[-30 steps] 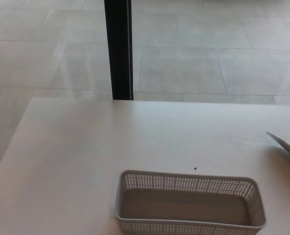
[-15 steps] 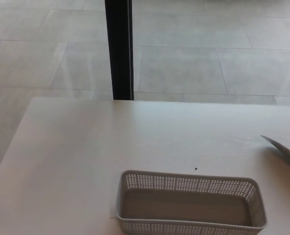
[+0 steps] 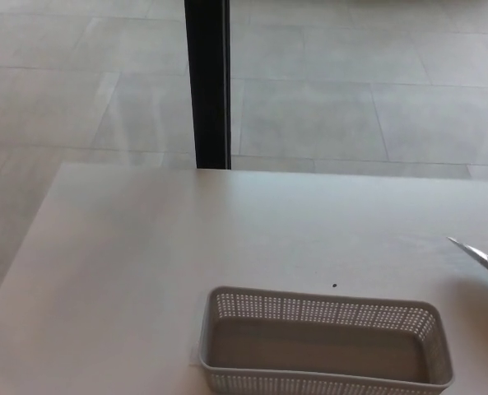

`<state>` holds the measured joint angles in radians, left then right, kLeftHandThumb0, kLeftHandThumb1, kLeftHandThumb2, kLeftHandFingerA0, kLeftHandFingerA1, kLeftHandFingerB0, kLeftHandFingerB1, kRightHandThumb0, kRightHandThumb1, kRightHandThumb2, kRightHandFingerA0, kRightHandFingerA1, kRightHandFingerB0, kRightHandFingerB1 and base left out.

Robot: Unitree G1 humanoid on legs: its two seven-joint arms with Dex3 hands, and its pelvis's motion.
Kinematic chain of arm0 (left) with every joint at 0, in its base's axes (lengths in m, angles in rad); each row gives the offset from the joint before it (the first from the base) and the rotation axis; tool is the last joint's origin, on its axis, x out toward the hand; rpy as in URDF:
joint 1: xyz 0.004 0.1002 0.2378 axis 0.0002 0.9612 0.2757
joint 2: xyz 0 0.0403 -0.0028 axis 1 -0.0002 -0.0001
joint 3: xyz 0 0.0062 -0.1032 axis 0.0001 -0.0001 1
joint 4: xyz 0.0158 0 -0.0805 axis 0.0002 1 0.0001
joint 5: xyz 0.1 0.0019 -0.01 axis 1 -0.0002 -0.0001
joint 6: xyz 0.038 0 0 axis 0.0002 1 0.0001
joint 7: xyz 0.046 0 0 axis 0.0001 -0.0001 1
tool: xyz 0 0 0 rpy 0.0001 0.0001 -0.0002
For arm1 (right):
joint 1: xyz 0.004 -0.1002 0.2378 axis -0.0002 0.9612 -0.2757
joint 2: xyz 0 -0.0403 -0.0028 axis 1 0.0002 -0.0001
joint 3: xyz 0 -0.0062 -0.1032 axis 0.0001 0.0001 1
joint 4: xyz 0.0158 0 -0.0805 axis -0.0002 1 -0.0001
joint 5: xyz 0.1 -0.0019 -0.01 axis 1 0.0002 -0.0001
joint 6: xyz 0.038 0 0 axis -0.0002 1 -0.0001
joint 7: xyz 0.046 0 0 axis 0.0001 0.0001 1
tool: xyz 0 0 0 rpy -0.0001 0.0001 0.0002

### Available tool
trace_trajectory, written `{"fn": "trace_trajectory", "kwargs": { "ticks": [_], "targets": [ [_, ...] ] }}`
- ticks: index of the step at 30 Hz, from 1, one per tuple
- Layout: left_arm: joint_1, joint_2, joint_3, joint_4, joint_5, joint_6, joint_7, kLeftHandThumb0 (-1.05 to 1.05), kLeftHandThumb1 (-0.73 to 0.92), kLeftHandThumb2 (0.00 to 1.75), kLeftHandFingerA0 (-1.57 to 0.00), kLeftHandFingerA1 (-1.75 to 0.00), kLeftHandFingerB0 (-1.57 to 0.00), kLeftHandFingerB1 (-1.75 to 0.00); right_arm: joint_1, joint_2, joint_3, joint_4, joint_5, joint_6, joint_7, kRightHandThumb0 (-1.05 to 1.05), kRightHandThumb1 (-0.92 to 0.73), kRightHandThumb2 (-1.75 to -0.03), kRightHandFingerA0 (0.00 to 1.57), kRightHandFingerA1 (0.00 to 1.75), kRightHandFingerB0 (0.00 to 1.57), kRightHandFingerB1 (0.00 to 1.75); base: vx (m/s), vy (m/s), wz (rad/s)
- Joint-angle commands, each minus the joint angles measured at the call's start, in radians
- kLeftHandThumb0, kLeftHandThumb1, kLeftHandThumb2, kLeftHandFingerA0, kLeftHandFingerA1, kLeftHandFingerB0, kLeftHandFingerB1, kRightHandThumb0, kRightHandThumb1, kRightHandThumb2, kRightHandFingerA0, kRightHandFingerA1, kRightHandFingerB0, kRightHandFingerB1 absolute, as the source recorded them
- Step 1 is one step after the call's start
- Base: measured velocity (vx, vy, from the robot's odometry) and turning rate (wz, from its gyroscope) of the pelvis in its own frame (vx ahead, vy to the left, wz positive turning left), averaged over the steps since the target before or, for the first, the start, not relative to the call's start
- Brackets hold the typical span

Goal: A garden tool is kept on the righthand side and a container is kept on the lefthand side on a desk infront of the robot. the robot uses its right hand to pick up the garden tool and makes a scooping motion inside the container

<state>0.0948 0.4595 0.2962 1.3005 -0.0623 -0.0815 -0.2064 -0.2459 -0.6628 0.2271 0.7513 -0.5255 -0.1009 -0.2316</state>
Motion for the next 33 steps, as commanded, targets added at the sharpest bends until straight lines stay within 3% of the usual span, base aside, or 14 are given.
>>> {"fn": "trace_trajectory", "kwargs": {
  "ticks": [1,2,4,5,6,7,8,9,12,13,17,26,27,33],
  "targets": [
    [0.017,0.03,0.0,-0.017,-0.002,-0.024,-0.016,-0.59,0.66,0.59,-0.55,-0.66,-0.5,-0.48,0.127,0.044,-0.023,0.07,0.039,-0.308,-0.174,-0.2,-0.63,-0.89,0.76,1.75,0.56,1.59,0.0,0.0,0.0],
    [0.014,0.03,0.005,-0.013,-0.008,-0.018,-0.023,-0.61,0.5,0.91,-0.52,-0.69,-0.42,-0.58,0.124,0.035,-0.037,0.067,0.05,-0.387,-0.196,-0.19,-0.64,-0.96,0.76,1.75,0.56,1.62,0.0,0.0,0.0],
    [0.017,0.03,0.004,-0.02,-0.008,-0.021,-0.028,-0.58,0.66,0.6,-0.56,-0.64,-0.49,-0.48,0.123,0.021,-0.046,0.045,0.049,-0.429,-0.217,-0.22,-0.65,-0.91,0.75,1.75,0.56,1.59,0.0,0.0,0.0],
    [0.018,0.03,0.0,-0.019,-0.004,-0.027,-0.03,-0.6,0.5,0.91,-0.52,-0.69,-0.43,-0.58,0.127,0.014,-0.059,0.014,0.061,-0.449,-0.209,-0.22,-0.67,-0.93,0.76,1.75,0.61,1.56,0.0,0.0,0.0],
    [0.014,0.031,-0.002,-0.016,-0.001,-0.022,-0.023,-0.57,0.66,0.6,-0.55,-0.62,-0.5,-0.47,0.127,0.012,-0.067,-0.005,0.072,-0.46,-0.2,-0.18,-0.66,-0.93,0.77,1.75,0.62,1.56,0.0,0.0,0.0],
    [0.013,0.031,-0.003,-0.014,0.0,-0.02,-0.02,-0.57,0.66,0.6,-0.55,-0.62,-0.5,-0.47,0.126,0.012,-0.072,-0.01,0.075,-0.467,-0.198,-0.18,-0.66,-0.93,0.77,1.75,0.62,1.56,0.0,0.0,0.0],
    [0.008,0.031,0.0,-0.009,-0.001,-0.012,-0.013,-0.58,0.51,0.91,-0.54,-0.68,-0.45,-0.59,0.121,0.003,-0.08,-0.033,0.08,-0.492,-0.194,-0.13,-0.64,-0.98,0.77,1.75,0.6,1.57,0.0,0.0,0.0],
    [0.005,0.031,0.003,-0.005,-0.004,-0.005,-0.012,-0.56,0.65,0.59,-0.57,-0.63,-0.52,-0.47,0.109,-0.006,-0.084,-0.044,0.074,-0.522,-0.204,-0.1,-0.62,-0.95,0.78,1.75,0.61,1.57,0.0,0.0,0.0],
    [0.006,0.031,0.005,0.0,-0.005,-0.004,-0.012,-0.56,0.65,0.59,-0.57,-0.6,-0.51,-0.45,0.086,-0.035,-0.086,-0.089,0.022,-0.535,-0.256,-0.09,-0.56,-0.98,0.81,1.75,0.69,1.49,0.0,0.0,0.0],
    [0.006,0.03,0.005,0.0,-0.004,-0.004,-0.011,-0.57,0.64,0.59,-0.57,-0.59,-0.53,-0.45,0.073,-0.049,-0.084,-0.097,0.0,-0.543,-0.277,-0.14,-0.5,-1.04,1.17,1.38,0.89,1.19,0.0,0.0,0.0],
    [0.011,0.035,0.007,-0.01,-0.008,-0.01,-0.024,-0.56,0.66,0.6,-0.56,-0.62,-0.5,-0.45,0.025,-0.103,-0.097,-0.15,-0.031,-0.557,-0.272,-0.14,-0.47,-1.06,1.21,1.39,0.91,1.2,0.0,0.0,0.0],
    [0.009,0.043,0.0,-0.019,-0.002,-0.018,-0.026,-0.56,0.65,0.6,-0.56,-0.67,-0.54,-0.5,-0.06,-0.21,-0.113,-0.214,-0.125,-0.634,-0.335,-0.09,-0.46,-0.98,1.13,1.37,0.89,1.23,0.0,0.0,0.0],
    [0.007,0.042,0.003,-0.02,-0.005,-0.01,-0.02,-0.56,0.65,0.6,-0.57,-0.68,-0.55,-0.5,-0.057,-0.227,-0.105,-0.236,-0.171,-0.623,-0.369,-0.09,-0.56,-0.83,0.78,1.75,0.58,1.63,0.0,0.0,0.0],
    [-0.004,0.046,0.002,-0.007,-0.001,-0.009,-0.02,-0.57,0.65,0.6,-0.58,-0.63,-0.54,-0.48,-0.05,-0.262,-0.083,-0.318,-0.261,-0.62,-0.416,-0.18,-0.6,-0.79,0.77,1.75,0.56,1.68,0.0,0.0,0.0]
  ]
}}
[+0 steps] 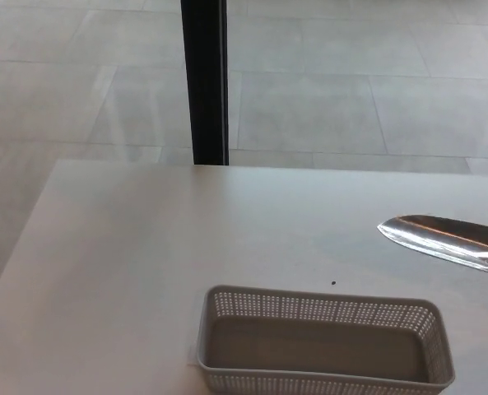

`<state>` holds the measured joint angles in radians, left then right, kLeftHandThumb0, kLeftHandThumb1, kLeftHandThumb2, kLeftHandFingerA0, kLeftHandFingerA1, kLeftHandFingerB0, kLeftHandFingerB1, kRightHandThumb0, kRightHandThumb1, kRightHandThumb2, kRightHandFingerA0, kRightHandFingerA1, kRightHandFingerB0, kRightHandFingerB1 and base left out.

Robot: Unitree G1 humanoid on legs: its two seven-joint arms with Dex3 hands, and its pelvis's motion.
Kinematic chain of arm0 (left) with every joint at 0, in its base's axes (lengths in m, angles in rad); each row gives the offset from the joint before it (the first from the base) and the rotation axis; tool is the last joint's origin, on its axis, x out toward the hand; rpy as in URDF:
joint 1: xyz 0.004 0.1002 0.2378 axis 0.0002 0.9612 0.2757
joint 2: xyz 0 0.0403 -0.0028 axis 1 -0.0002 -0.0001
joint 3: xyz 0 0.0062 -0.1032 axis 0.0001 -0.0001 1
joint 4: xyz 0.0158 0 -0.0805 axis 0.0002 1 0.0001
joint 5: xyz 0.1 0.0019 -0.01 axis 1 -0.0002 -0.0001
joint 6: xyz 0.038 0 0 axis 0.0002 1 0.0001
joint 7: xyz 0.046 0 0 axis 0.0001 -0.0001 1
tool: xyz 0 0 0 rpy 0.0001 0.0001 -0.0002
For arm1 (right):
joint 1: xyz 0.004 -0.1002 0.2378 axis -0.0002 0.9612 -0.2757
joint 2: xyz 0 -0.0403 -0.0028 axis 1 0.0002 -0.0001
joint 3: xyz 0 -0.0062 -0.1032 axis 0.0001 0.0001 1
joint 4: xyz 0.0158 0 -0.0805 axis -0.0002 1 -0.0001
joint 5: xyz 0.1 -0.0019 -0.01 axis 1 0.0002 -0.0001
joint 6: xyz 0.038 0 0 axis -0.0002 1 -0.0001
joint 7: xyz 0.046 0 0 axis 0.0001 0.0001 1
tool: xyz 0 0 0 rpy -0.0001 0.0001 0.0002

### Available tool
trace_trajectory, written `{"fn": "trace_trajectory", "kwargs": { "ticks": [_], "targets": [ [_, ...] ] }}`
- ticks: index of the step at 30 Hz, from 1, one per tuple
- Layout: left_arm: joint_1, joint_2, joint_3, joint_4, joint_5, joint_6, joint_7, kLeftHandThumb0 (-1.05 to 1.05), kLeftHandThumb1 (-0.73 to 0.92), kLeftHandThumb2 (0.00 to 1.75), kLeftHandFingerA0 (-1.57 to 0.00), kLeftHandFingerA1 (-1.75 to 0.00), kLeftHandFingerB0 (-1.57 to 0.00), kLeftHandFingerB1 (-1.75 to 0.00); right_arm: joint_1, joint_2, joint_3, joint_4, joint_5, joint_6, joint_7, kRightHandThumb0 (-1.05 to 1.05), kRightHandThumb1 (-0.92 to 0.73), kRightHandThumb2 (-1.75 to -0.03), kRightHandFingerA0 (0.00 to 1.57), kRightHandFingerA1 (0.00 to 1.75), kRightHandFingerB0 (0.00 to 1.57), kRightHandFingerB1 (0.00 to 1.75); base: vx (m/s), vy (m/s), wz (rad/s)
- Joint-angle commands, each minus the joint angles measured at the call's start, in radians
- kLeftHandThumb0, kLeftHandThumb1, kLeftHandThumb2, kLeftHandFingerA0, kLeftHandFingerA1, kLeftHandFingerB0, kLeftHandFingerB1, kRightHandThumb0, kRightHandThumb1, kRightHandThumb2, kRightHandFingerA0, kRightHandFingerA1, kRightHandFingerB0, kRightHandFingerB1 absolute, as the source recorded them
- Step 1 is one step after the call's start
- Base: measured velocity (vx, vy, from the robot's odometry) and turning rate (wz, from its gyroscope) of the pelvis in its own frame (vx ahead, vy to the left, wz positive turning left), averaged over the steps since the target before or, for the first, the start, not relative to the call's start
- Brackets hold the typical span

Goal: A garden tool is kept on the righthand side and a container is kept on the lefthand side on a desk infront of the robot. the robot uses its right hand to pick up the garden tool and makes a scooping motion inside the container

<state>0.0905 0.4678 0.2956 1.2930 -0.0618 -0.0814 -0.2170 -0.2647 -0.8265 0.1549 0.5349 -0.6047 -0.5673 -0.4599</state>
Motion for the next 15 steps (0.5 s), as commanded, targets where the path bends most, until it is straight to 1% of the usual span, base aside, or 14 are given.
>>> {"fn": "trace_trajectory", "kwargs": {
  "ticks": [1,2,3,5,6,7,8,9,10,11,12,13,14,15],
  "targets": [
    [0.0,0.038,0.002,0.001,-0.002,-0.009,-0.009,-0.57,0.65,0.6,-0.58,-0.63,-0.54,-0.48,-0.03,-0.099,-0.011,-0.102,-0.184,-0.154,-0.191,-0.18,-0.6,-0.79,0.77,1.75,0.56,1.68,0.0,0.0,0.0],
    [-0.003,0.039,0.003,0.005,-0.001,-0.006,-0.01,-0.56,0.65,0.59,-0.58,-0.6,-0.56,-0.48,-0.028,-0.111,-0.009,-0.137,-0.211,-0.158,-0.2,-0.21,-0.62,-0.76,0.78,1.75,0.55,1.68,0.0,0.0,0.0],
    [-0.004,0.039,0.001,0.006,0.0,-0.004,-0.009,-0.55,0.66,0.59,-0.59,-0.6,-0.55,-0.48,-0.029,-0.117,-0.006,-0.155,-0.231,-0.163,-0.215,-0.23,-0.62,-0.73,0.81,1.75,0.58,1.64,0.0,0.0,0.0],
    [-0.002,0.039,-0.001,0.005,0.003,-0.004,-0.007,-0.55,0.66,0.59,-0.59,-0.6,-0.55,-0.48,-0.03,-0.118,-0.002,-0.159,-0.249,-0.169,-0.234,-0.23,-0.62,-0.73,0.81,1.75,0.58,1.64,0.0,0.0,0.0],
    [0.001,0.04,0.0,0.002,0.001,-0.007,-0.009,-0.56,0.66,0.6,-0.58,-0.61,-0.57,-0.49,-0.029,-0.125,-0.002,-0.179,-0.254,-0.17,-0.219,-0.23,-0.66,-0.69,0.82,1.75,0.63,1.56,0.0,0.0,0.0],
    [-0.002,0.04,0.003,0.003,-0.002,-0.006,-0.006,-0.55,0.65,0.6,-0.59,-0.61,-0.56,-0.48,-0.033,-0.133,0.0,-0.198,-0.277,-0.177,-0.23,-0.2,-0.61,-0.75,0.81,1.75,0.65,1.57,0.0,0.0,0.0],
    [-0.006,0.041,0.004,0.004,-0.003,-0.003,-0.004,-0.56,0.65,0.6,-0.6,-0.61,-0.57,-0.48,-0.038,-0.141,0.005,-0.208,-0.296,-0.182,-0.236,-0.19,-0.59,-0.82,0.79,1.75,0.62,1.59,0.0,0.0,0.0],
    [-0.011,0.042,0.004,0.006,-0.001,-0.002,-0.001,-0.55,0.65,0.59,-0.63,-0.61,-0.59,-0.48,-0.044,-0.153,0.012,-0.215,-0.319,-0.186,-0.237,-0.18,-0.58,-0.81,0.79,1.75,0.62,1.57,0.0,0.0,0.0],
    [-0.014,0.043,0.002,0.01,0.001,-0.005,0.001,-0.55,0.64,0.6,-0.6,-0.61,-0.55,-0.46,-0.047,-0.169,0.017,-0.226,-0.318,-0.197,-0.202,-0.19,-0.52,-0.9,0.79,1.75,0.64,1.56,0.0,0.0,0.0],
    [-0.016,0.043,0.002,0.012,0.003,-0.006,0.003,-0.55,0.64,0.6,-0.6,-0.61,-0.55,-0.46,-0.048,-0.187,0.021,-0.239,-0.308,-0.211,-0.153,-0.19,-0.52,-0.9,0.79,1.75,0.64,1.56,0.0,0.0,0.0],
    [-0.017,0.045,-0.001,0.012,0.005,-0.009,-0.001,-0.55,0.65,0.6,-0.6,-0.61,-0.54,-0.46,-0.051,-0.198,0.025,-0.242,-0.298,-0.216,-0.116,-0.19,-0.51,-0.86,0.8,1.75,0.65,1.51,0.0,0.0,0.0],
    [-0.019,0.045,0.004,0.011,-0.001,-0.008,-0.007,-0.55,0.65,0.59,-0.6,-0.61,-0.55,-0.46,-0.06,-0.215,0.034,-0.247,-0.296,-0.22,-0.078,-0.21,-0.54,-0.83,0.81,1.75,0.65,1.48,0.0,0.0,0.0],
    [-0.015,0.048,0.005,0.001,-0.005,-0.011,-0.019,-0.57,0.65,0.6,-0.59,-0.65,-0.55,-0.49,-0.076,-0.229,0.047,-0.244,-0.289,-0.212,-0.019,-0.21,-0.59,-0.68,0.83,1.75,0.75,1.23,0.0,0.0,0.0],
    [-0.015,0.047,0.008,-0.001,-0.009,-0.011,-0.022,-0.57,0.65,0.59,-0.57,-0.64,-0.51,-0.48,-0.09,-0.239,0.059,-0.239,-0.292,-0.203,0.013,-0.22,-0.58,-0.63,0.86,1.75,0.83,1.13,0.0,0.0,0.0]
  ]
}}
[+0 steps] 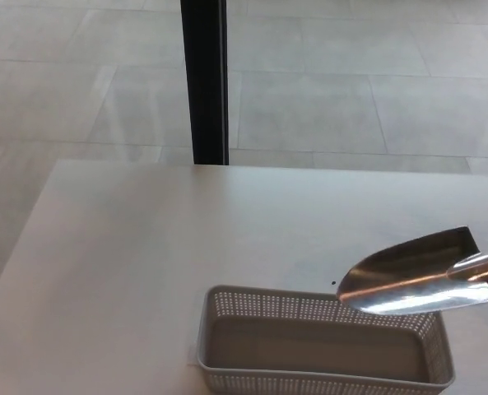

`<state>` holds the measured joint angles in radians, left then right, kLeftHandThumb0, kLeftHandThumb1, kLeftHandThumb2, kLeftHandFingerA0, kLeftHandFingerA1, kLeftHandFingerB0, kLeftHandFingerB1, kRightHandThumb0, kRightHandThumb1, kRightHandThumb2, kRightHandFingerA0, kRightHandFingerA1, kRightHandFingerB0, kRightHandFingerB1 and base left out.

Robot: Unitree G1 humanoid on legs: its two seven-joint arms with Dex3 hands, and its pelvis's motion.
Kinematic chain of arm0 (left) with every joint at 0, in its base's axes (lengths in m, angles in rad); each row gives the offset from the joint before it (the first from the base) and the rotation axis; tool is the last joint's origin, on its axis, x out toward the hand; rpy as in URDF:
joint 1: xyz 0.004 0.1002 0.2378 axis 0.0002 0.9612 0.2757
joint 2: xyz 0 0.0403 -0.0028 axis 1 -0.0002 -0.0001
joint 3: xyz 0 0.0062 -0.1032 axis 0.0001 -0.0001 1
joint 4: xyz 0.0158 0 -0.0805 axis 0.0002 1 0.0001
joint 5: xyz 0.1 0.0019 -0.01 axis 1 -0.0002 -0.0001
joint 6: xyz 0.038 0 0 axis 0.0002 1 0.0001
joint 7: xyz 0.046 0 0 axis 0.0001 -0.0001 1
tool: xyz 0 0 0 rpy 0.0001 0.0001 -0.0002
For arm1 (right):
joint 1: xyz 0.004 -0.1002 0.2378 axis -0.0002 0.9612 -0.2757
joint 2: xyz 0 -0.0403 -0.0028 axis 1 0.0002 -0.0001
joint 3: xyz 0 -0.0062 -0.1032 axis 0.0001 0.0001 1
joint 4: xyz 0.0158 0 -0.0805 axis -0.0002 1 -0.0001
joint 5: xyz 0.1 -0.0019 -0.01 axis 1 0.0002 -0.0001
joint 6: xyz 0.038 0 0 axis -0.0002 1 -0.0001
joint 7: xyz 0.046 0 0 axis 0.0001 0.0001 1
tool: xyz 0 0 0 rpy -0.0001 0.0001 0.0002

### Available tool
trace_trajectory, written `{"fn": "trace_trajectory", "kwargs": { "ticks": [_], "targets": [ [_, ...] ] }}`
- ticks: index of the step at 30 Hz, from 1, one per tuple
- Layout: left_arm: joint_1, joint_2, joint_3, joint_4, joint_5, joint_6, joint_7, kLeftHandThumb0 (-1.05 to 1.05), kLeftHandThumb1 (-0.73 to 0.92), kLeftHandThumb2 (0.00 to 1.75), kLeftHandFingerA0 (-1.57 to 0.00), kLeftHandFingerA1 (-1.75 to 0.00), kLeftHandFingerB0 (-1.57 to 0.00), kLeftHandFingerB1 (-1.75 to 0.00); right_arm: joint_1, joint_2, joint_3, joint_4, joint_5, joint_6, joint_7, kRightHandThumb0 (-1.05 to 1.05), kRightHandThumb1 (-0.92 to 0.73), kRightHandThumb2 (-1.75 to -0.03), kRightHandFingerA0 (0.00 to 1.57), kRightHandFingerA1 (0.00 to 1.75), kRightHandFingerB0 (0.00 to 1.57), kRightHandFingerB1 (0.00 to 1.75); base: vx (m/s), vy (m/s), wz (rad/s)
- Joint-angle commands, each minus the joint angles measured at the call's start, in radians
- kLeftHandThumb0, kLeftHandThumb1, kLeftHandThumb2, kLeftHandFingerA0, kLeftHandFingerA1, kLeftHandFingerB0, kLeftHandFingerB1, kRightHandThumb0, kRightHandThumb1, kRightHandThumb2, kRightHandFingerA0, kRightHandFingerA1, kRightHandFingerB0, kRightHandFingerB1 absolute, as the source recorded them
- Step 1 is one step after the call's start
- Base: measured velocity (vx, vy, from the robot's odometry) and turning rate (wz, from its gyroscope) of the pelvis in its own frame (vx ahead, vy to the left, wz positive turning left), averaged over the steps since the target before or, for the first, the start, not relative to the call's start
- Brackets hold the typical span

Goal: A garden tool is kept on the righthand side and a container is kept on the lefthand side on a desk infront of the robot. the robot uses its right hand to pick up the garden tool and makes a scooping motion inside the container

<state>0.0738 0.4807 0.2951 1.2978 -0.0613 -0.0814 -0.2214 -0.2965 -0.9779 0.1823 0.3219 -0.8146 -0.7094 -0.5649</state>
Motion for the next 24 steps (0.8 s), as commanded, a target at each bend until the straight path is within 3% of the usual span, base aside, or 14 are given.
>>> {"fn": "trace_trajectory", "kwargs": {
  "ticks": [1,4,5,6,7,9,10,12,13,18,19,22,23,24],
  "targets": [
    [0.001,0.033,0.009,-0.006,-0.011,-0.01,-0.016,-0.56,0.65,0.59,-0.57,-0.64,-0.51,-0.48,-0.071,-0.088,0.039,-0.013,-0.092,-0.061,0.114,-0.2,-0.58,-0.65,0.88,1.75,0.84,1.14,0.0,0.0,0.0],
    [0.002,0.032,0.01,-0.007,-0.01,-0.01,-0.019,-0.56,0.65,0.6,-0.57,-0.63,-0.52,-0.48,-0.087,-0.091,0.046,0.003,-0.072,-0.053,0.157,-0.15,-0.56,-0.68,0.88,1.7,0.83,1.18,0.0,0.0,0.0],
    [0.0,0.03,0.011,-0.002,-0.01,-0.009,-0.016,-0.56,0.65,0.6,-0.58,-0.63,-0.52,-0.48,-0.086,-0.094,0.045,-0.007,-0.067,-0.018,0.205,-0.25,-0.47,-0.91,1.17,1.32,0.87,1.04,0.0,0.0,0.0],
    [0.004,0.029,0.01,-0.005,-0.008,-0.016,-0.014,-0.57,0.65,0.6,-0.58,-0.63,-0.52,-0.48,-0.091,-0.093,0.042,-0.005,-0.057,0.013,0.249,-0.28,-0.44,-0.88,1.14,1.31,0.88,1.1,0.0,0.0,0.0],
    [0.005,0.03,0.003,-0.004,-0.001,-0.021,-0.019,-0.58,0.51,0.91,-0.53,-0.69,-0.45,-0.59,-0.093,-0.096,0.038,-0.004,-0.055,0.038,0.281,-0.23,-0.59,-0.62,0.85,1.51,0.78,1.33,0.0,0.0,0.0],
    [0.003,0.032,-0.002,-0.003,0.003,-0.02,-0.019,-0.59,0.5,0.91,-0.52,-0.68,-0.44,-0.59,-0.095,-0.091,0.034,0.009,-0.042,0.048,0.304,-0.21,-0.58,-0.61,0.85,1.52,0.81,1.28,0.0,0.0,0.0],
    [0.005,0.032,0.001,-0.007,-0.002,-0.019,-0.023,-0.57,0.66,0.59,-0.57,-0.63,-0.52,-0.48,-0.095,-0.087,0.033,0.016,-0.058,0.082,0.319,-0.22,-0.58,-0.59,0.8,1.61,0.75,1.37,0.0,0.0,0.0],
    [0.007,0.036,0.002,-0.014,-0.004,-0.019,-0.029,-0.58,0.65,0.59,-0.56,-0.64,-0.51,-0.49,-0.092,-0.087,0.033,0.021,-0.068,0.133,0.373,-0.18,-0.65,-0.62,0.77,1.69,0.67,1.47,0.0,0.0,0.0],
    [0.006,0.036,0.008,-0.013,-0.011,-0.015,-0.034,-0.58,0.65,0.59,-0.53,-0.63,-0.5,-0.49,-0.088,-0.083,0.027,0.021,-0.045,0.157,0.417,-0.12,-0.71,-0.64,0.91,1.7,0.63,1.41,0.0,0.0,0.0],
    [0.008,0.031,0.008,-0.013,-0.009,-0.029,-0.028,-0.58,0.65,0.59,-0.56,-0.65,-0.52,-0.49,-0.076,-0.076,0.014,0.035,-0.027,0.21,0.474,-0.19,-0.69,-0.76,0.79,1.75,0.63,1.57,0.0,0.0,0.0],
    [0.007,0.029,0.008,-0.015,-0.01,-0.022,-0.026,-0.6,0.51,0.92,-0.54,-0.7,-0.45,-0.59,-0.067,-0.077,0.011,0.033,-0.025,0.217,0.481,-0.18,-0.65,-0.82,0.8,1.75,0.62,1.59,0.0,0.0,0.0],
    [0.005,0.03,0.009,-0.011,-0.01,-0.023,-0.028,-0.59,0.5,0.91,-0.54,-0.7,-0.45,-0.59,-0.061,-0.076,0.011,0.023,-0.035,0.218,0.476,-0.18,-0.64,-0.85,0.81,1.75,0.63,1.6,0.0,0.0,0.0],
    [0.005,0.031,0.005,-0.011,-0.006,-0.022,-0.026,-0.58,0.66,0.6,-0.57,-0.64,-0.51,-0.47,-0.055,-0.075,0.01,0.007,-0.036,0.228,0.494,-0.18,-0.64,-0.8,0.81,1.75,0.63,1.58,0.0,0.0,0.0],
    [0.005,0.032,0.0,-0.012,-0.001,-0.022,-0.022,-0.58,0.66,0.6,-0.57,-0.64,-0.51,-0.47,-0.047,-0.075,0.01,-0.013,-0.033,0.242,0.522,-0.18,-0.64,-0.8,0.81,1.75,0.63,1.58,0.0,0.0,0.0]
  ]
}}
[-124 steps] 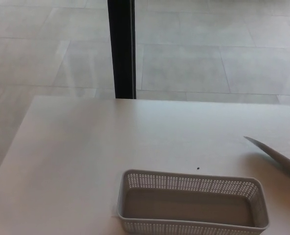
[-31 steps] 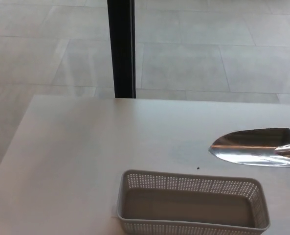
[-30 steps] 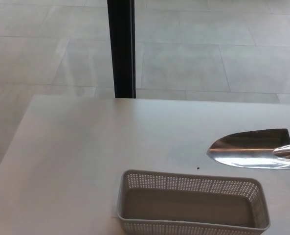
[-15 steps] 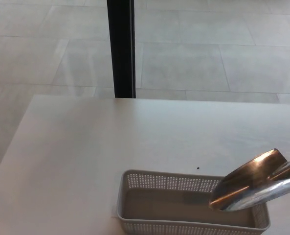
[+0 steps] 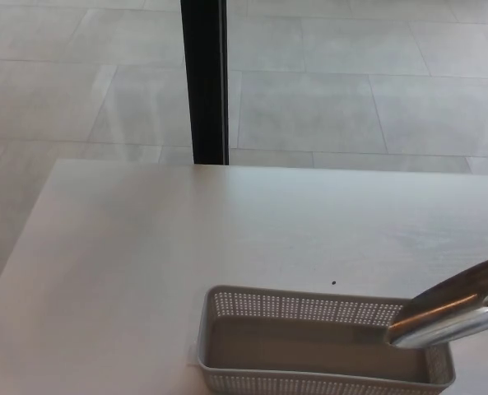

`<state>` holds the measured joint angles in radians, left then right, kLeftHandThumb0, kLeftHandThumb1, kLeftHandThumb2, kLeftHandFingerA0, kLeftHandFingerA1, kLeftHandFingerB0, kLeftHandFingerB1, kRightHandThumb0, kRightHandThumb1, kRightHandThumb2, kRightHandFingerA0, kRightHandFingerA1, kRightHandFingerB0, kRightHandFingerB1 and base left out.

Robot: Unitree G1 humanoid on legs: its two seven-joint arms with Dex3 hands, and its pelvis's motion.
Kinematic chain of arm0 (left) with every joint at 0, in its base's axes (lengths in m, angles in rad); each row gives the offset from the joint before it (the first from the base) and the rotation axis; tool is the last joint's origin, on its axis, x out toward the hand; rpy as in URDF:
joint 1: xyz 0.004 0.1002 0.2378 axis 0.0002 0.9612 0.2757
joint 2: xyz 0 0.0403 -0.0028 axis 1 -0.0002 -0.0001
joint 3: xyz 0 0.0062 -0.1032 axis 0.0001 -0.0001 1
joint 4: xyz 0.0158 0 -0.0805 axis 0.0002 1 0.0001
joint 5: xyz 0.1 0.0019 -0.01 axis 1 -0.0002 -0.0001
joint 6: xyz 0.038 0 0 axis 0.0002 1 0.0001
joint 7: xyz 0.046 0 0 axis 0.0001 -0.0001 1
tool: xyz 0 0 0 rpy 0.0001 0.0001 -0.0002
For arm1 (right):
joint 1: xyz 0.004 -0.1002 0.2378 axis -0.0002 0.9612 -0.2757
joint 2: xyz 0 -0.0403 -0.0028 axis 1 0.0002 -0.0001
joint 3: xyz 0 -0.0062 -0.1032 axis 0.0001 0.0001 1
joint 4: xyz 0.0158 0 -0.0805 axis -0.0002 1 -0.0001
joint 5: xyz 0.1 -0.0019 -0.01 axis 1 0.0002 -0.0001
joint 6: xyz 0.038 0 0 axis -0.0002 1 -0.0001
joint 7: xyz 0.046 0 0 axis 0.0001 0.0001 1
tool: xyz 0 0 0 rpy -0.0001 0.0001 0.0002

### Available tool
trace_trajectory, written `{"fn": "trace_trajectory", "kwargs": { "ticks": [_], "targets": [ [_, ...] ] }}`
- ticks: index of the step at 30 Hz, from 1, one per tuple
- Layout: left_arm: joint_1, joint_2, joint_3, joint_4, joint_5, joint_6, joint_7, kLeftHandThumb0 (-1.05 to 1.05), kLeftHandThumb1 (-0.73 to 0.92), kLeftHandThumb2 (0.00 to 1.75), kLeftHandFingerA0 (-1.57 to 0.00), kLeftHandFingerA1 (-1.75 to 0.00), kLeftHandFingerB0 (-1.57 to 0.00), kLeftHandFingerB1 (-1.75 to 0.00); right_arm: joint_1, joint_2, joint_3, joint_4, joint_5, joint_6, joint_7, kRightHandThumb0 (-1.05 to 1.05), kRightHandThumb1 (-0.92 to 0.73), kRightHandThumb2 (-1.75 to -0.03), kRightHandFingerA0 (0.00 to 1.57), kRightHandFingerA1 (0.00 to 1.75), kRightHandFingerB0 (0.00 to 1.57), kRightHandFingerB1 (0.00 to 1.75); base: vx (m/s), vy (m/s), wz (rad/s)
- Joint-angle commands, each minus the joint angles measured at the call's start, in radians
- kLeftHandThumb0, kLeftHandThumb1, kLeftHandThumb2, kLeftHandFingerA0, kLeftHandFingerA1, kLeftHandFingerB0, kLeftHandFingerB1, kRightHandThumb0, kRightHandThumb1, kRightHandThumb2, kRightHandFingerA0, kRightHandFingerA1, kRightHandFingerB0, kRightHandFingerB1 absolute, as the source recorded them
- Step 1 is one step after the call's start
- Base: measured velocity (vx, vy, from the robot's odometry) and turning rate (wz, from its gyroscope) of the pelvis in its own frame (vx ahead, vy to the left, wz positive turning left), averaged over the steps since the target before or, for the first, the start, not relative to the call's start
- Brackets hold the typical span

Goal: A garden tool is kept on the righthand side and a container is kept on the lefthand side on a desk infront of the robot. the robot uses its right hand to pick up the garden tool and makes a scooping motion inside the container

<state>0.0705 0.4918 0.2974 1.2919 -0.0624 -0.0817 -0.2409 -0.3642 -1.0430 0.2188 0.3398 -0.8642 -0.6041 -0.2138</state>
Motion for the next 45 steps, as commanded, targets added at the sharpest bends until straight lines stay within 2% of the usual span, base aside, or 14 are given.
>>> {"fn": "trace_trajectory", "kwargs": {
  "ticks": [1,3,4,5,7,8,11,13,18,19,20,26,36,45],
  "targets": [
    [0.013,0.019,0.004,-0.009,-0.007,-0.027,-0.005,-0.57,0.65,0.6,-0.57,-0.66,-0.52,-0.5,0.026,-0.016,-0.022,-0.051,-0.008,0.128,0.157,-0.19,-0.61,-0.66,0.81,1.75,0.68,1.49,0.0,0.0,0.0],
    [0.016,0.019,0.013,-0.02,-0.017,-0.015,-0.007,-0.57,0.5,0.91,-0.52,-0.71,-0.44,-0.6,0.045,-0.016,-0.028,-0.081,-0.02,0.121,0.13,-0.24,-0.62,-0.65,0.83,1.75,0.74,1.38,0.0,0.0,0.0],
    [0.017,0.02,0.01,-0.02,-0.014,-0.018,-0.007,-0.58,0.5,0.91,-0.51,-0.7,-0.4,-0.58,0.051,-0.018,-0.03,-0.1,-0.024,0.123,0.135,-0.36,-0.54,-0.96,1.12,1.32,0.81,1.04,0.0,0.0,0.0],
    [0.014,0.022,0.01,-0.018,-0.012,-0.016,-0.007,-0.56,0.65,0.6,-0.54,-0.65,-0.47,-0.47,0.067,-0.017,-0.038,-0.133,-0.023,0.127,0.145,-0.32,-0.68,-0.61,0.84,1.75,0.79,1.09,0.0,0.0,0.0],
    [0.01,0.022,0.012,-0.01,-0.011,-0.014,-0.01,-0.58,0.5,0.91,-0.52,-0.69,-0.44,-0.59,0.085,-0.012,-0.048,-0.177,-0.036,0.146,0.155,-0.31,-0.67,-0.61,0.85,1.75,0.8,1.08,0.0,0.0,0.0],
    [0.005,0.022,0.005,-0.011,-0.003,-0.018,-0.002,-0.56,0.65,0.6,-0.57,-0.64,-0.51,-0.48,0.099,-0.015,-0.055,-0.232,-0.05,0.154,0.171,-0.32,-0.67,-0.6,0.84,1.75,0.84,0.91,0.0,0.0,0.0],
    [0.001,0.023,0.002,-0.011,0.0,-0.022,-0.002,-0.57,0.65,0.59,-0.58,-0.63,-0.52,-0.47,0.113,-0.014,-0.063,-0.291,-0.082,0.165,0.178,-0.35,-0.66,-0.59,0.83,1.62,0.89,0.75,0.0,0.0,0.0],
    [0.0,0.025,-0.001,-0.011,0.003,-0.024,-0.003,-0.57,0.65,0.59,-0.58,-0.63,-0.52,-0.47,0.119,-0.009,-0.065,-0.318,-0.083,0.17,0.191,-0.35,-0.66,-0.59,0.83,1.62,0.89,0.75,0.0,0.0,0.0],
    [-0.015,0.028,-0.006,0.004,0.008,-0.016,0.012,-0.59,0.64,0.59,-0.58,-0.61,-0.51,-0.45,0.132,0.008,-0.061,-0.422,-0.133,0.14,0.148,-0.32,-0.7,-0.7,0.82,1.75,0.77,1.4,0.0,0.0,0.0],
    [-0.016,0.027,-0.005,0.003,0.006,-0.015,0.012,-0.6,0.49,0.9,-0.54,-0.68,-0.44,-0.57,0.131,0.004,-0.059,-0.437,-0.146,0.141,0.159,-0.31,-0.69,-0.73,0.82,1.75,0.77,1.39,0.0,0.0,0.0],
    [-0.018,0.027,-0.006,0.005,0.006,-0.017,0.012,-0.59,0.64,0.59,-0.58,-0.63,-0.53,-0.47,0.128,-0.001,-0.054,-0.461,-0.174,0.148,0.178,-0.32,-0.68,-0.73,0.81,1.75,0.77,1.4,0.0,0.0,0.0],
    [-0.02,0.03,0.005,-0.005,-0.008,-0.012,0.001,-0.58,0.64,0.59,-0.58,-0.62,-0.55,-0.47,0.112,0.008,-0.045,-0.541,-0.183,0.187,0.321,-0.34,-0.7,-0.85,0.89,1.75,0.85,1.16,0.0,0.0,0.0],
    [-0.021,0.027,-0.003,-0.008,0.0,-0.019,0.0,-0.58,0.64,0.59,-0.58,-0.65,-0.59,-0.5,0.043,0.09,0.006,-0.618,-0.191,0.279,0.555,-0.34,-0.72,-0.85,0.91,1.75,0.75,1.51,0.0,0.0,0.0],
    [-0.021,0.022,-0.002,-0.01,-0.004,-0.017,-0.013,-0.6,0.63,0.59,-0.55,-0.64,-0.54,-0.49,-0.055,0.264,0.1,-0.614,-0.282,0.384,0.727,-0.37,-0.77,-0.77,0.88,1.75,0.72,1.31,0.0,0.0,0.0]
  ]
}}
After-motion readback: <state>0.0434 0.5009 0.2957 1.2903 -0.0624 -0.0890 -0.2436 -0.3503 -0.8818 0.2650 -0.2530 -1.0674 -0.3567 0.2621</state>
